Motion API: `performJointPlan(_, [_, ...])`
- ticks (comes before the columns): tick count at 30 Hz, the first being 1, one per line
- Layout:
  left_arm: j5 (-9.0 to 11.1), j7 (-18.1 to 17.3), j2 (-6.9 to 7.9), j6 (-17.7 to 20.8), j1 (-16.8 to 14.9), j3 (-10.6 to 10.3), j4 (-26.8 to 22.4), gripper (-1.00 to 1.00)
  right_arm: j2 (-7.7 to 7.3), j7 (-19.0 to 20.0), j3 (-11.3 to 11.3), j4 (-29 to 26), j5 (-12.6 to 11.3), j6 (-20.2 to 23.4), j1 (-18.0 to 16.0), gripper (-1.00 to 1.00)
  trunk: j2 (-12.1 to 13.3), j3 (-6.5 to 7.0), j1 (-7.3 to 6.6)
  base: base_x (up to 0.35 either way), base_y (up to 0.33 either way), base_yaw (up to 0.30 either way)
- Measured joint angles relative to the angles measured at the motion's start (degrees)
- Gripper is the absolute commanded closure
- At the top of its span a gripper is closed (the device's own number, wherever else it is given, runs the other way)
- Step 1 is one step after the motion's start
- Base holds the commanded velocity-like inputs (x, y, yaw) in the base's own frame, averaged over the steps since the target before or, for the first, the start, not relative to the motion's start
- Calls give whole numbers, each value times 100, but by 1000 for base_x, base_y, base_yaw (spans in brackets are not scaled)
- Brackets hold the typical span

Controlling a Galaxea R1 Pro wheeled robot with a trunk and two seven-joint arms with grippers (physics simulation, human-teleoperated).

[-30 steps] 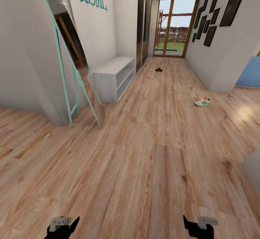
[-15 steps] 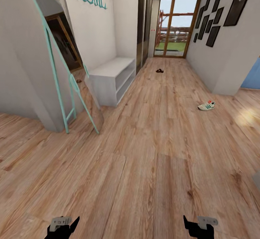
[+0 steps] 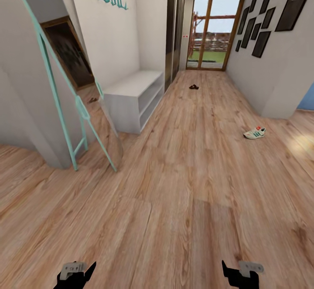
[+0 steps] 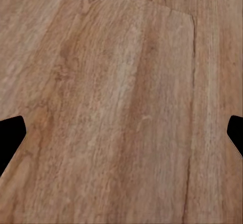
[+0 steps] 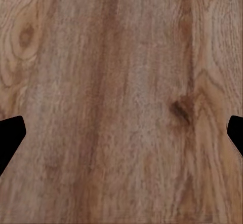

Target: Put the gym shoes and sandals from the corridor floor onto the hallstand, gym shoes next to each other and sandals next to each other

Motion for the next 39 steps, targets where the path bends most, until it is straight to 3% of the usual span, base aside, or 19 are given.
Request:
performJointPlan(21, [0,0,14,0,-1,4,1,-100,8,-10,0,-1,0,-1,0,-100,0,0,0,340,-55,-5])
performJointPlan(39, [0,0,17,0,1,6,0,-100,8,-18,0,0,0,-1,0,-100,0,0,0,340,-94,-167])
